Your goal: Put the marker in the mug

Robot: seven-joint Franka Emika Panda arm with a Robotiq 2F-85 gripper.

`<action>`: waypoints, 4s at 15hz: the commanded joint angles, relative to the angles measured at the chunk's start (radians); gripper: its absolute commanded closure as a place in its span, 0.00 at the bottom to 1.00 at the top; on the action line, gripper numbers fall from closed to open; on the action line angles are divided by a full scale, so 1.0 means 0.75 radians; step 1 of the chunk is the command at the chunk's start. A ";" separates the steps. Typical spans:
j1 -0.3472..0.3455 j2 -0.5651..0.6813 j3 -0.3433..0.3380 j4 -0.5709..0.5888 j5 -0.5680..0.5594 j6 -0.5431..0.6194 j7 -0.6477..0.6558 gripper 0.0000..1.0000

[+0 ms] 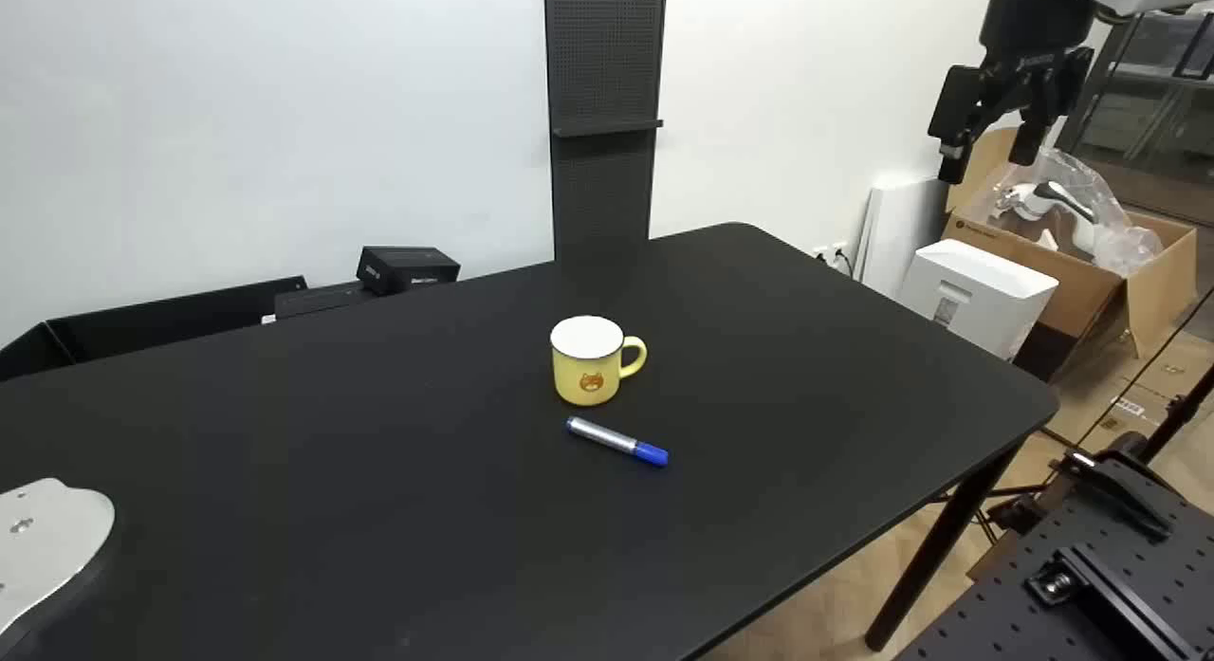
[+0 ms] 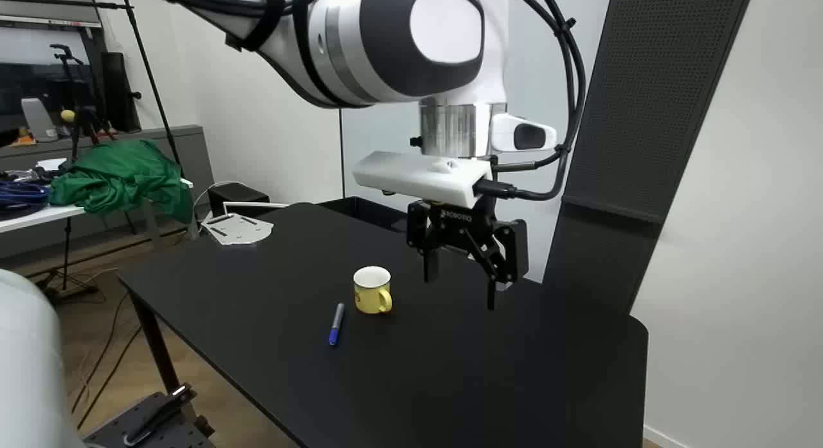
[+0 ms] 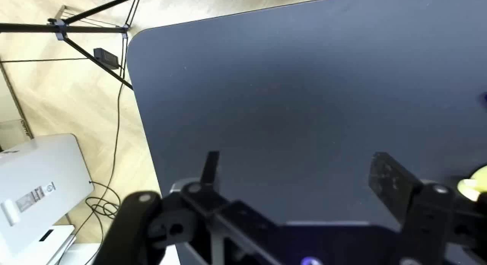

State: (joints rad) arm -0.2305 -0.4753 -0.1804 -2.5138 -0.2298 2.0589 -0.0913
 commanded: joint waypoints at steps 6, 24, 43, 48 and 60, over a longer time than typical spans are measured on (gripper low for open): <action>0.005 0.000 -0.004 0.002 -0.002 -0.003 0.001 0.00; 0.439 0.043 0.091 -0.170 0.425 0.050 -0.445 0.00; 0.562 0.306 0.246 -0.352 0.299 0.850 -0.448 0.00; 0.536 0.390 0.279 -0.323 0.228 0.887 -0.397 0.00; 0.536 0.802 0.395 -0.124 -0.095 0.989 0.027 0.00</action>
State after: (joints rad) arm 0.1748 0.1284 0.1127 -2.6068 -0.3040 2.8032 -0.0679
